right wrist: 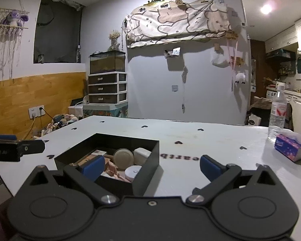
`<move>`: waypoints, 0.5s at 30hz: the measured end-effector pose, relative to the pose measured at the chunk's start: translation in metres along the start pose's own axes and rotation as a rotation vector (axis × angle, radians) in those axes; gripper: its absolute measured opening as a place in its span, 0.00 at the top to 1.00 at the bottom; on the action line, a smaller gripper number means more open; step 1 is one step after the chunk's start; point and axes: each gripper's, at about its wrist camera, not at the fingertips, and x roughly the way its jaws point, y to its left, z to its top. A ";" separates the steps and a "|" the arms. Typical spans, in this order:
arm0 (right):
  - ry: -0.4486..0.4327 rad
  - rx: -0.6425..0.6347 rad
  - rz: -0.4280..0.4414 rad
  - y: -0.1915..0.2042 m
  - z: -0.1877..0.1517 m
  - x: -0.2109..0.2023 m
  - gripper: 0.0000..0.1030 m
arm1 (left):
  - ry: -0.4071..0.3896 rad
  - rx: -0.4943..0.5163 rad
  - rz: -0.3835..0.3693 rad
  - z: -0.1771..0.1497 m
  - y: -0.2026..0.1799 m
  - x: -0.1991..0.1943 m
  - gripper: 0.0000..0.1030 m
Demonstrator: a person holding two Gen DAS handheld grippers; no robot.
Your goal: Organize rigid objects
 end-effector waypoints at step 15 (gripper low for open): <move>-0.039 0.000 -0.053 0.001 -0.011 -0.031 0.01 | -0.016 0.038 -0.024 -0.022 -0.013 -0.030 0.00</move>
